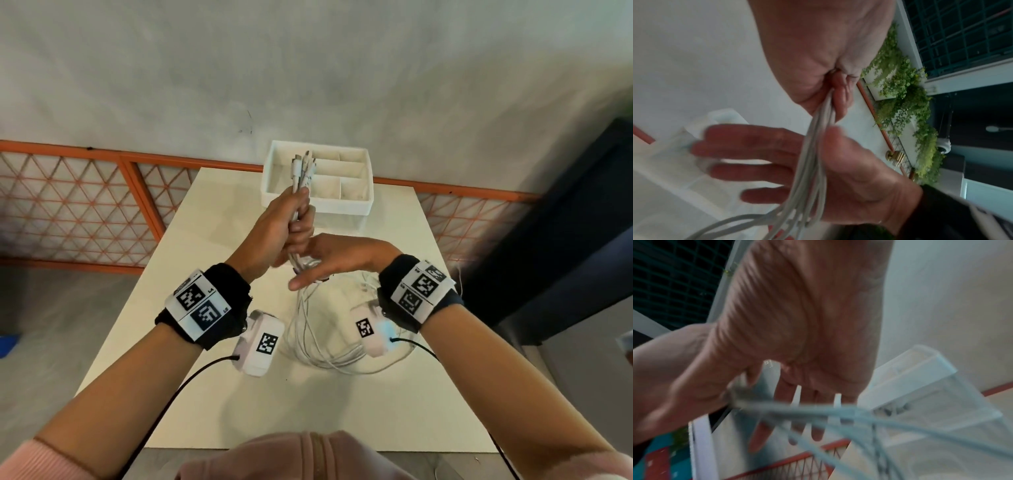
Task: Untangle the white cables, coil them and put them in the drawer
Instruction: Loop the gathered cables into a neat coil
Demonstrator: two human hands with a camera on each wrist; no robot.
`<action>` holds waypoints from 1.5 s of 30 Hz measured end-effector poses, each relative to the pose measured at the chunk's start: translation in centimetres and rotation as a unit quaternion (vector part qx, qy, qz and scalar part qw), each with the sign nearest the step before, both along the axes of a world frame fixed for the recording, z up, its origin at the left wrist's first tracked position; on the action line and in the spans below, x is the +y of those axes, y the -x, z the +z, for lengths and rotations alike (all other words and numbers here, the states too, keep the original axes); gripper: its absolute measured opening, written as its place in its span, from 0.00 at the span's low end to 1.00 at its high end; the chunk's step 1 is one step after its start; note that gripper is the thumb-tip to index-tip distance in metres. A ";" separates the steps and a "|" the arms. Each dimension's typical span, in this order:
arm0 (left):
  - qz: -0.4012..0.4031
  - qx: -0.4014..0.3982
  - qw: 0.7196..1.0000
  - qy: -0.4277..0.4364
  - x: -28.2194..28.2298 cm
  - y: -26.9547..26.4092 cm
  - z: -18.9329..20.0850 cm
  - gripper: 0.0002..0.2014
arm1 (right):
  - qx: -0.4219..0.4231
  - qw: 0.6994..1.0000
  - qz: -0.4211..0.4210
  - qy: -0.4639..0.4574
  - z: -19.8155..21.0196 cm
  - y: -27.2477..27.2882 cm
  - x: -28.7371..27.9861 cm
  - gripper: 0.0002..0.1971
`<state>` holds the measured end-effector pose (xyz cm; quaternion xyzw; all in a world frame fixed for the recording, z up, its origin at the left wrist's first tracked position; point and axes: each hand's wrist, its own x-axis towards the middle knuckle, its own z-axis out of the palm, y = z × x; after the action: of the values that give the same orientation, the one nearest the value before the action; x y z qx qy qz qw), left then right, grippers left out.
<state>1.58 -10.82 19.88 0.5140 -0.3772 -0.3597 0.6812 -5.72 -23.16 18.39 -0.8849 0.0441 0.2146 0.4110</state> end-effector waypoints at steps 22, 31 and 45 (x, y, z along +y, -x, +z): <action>-0.007 0.081 0.902 -0.425 2.7 -2.3 -5.8 0.21 | -0.231 0.948 -0.204 0.077 2.0 1.0 0.3 0.28; 0.069 -0.123 0.973 -0.182 1.4 -1.4 -4.9 0.26 | -0.171 0.961 -0.204 0.076 2.4 0.8 -0.4 0.25; -0.029 -0.088 0.994 -0.065 1.8 -1.4 -1.9 0.18 | -0.119 0.918 -0.296 -0.233 1.5 0.9 -2.5 0.26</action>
<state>3.01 -9.04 18.02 0.5756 -0.4265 -0.3562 0.5999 -6.65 -25.64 19.85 -0.7294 0.2039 -0.0199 0.6527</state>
